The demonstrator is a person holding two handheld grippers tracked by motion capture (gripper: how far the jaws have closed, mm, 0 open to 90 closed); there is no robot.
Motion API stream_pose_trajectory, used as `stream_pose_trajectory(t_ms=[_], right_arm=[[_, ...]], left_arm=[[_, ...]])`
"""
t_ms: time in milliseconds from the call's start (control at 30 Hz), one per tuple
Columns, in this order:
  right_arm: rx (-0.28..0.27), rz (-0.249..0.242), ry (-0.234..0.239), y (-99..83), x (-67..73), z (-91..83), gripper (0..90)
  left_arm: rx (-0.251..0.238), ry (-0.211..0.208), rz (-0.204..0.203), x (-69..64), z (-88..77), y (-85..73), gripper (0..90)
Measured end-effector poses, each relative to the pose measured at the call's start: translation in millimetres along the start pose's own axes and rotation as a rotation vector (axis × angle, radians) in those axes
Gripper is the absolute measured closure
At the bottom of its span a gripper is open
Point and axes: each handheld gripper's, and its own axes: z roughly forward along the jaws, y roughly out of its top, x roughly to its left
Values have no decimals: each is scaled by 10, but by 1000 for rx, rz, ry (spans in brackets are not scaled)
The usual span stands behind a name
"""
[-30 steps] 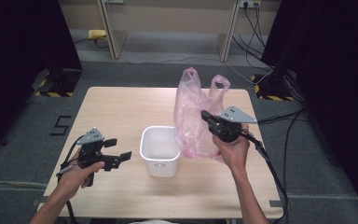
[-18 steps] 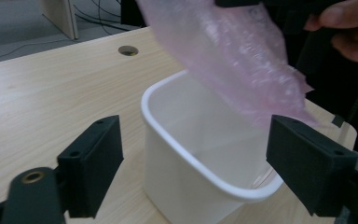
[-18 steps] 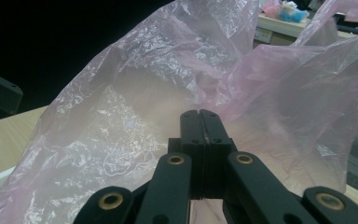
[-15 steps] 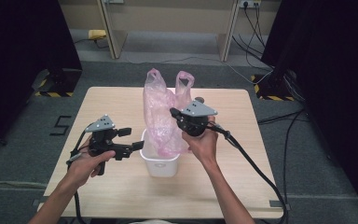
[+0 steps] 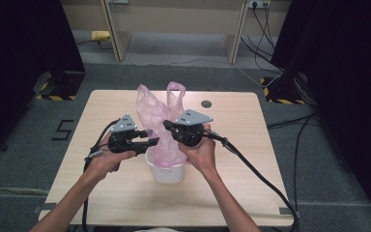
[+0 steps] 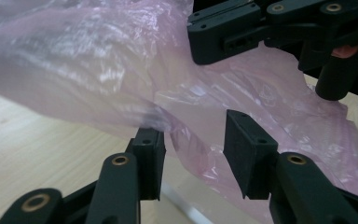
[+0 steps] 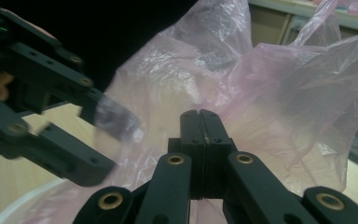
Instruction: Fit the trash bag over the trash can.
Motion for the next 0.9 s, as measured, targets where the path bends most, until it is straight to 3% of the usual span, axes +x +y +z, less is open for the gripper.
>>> stream_pose_trajectory(t_ms=[67, 133, 267, 433, 533, 633, 767, 800, 833, 900], right_arm=[[34, -4, 36, -41, 27, 34, 900], [48, -4, 43, -55, 35, 41, 900], [72, 3, 69, -115, 27, 46, 900], [113, -5, 105, -163, 64, 72, 900], [127, -5, 119, -175, 66, 84, 900], [157, -16, 154, -208, 85, 102, 900], [161, -23, 160, -216, 96, 106, 900], [171, -37, 152, -228, 88, 105, 899], [171, -29, 158, -232, 87, 105, 894], [169, -31, 157, -227, 89, 102, 883]], left_arm=[[18, -15, -10, 20, 56, -27, 561], [17, -32, -14, 36, 62, -65, 521], [-9, -51, -39, 49, -39, -93, 465], [-35, -95, -119, 100, -110, -59, 405], [-55, -112, -150, 139, -78, -39, 439], [-57, -144, -214, 190, 41, -25, 445], [-58, -161, -218, 188, 103, -9, 466], [-67, -168, -210, 182, 110, -3, 579], [-84, -167, -173, 162, 118, 5, 625], [-93, -186, -174, 163, 119, 4, 676]])
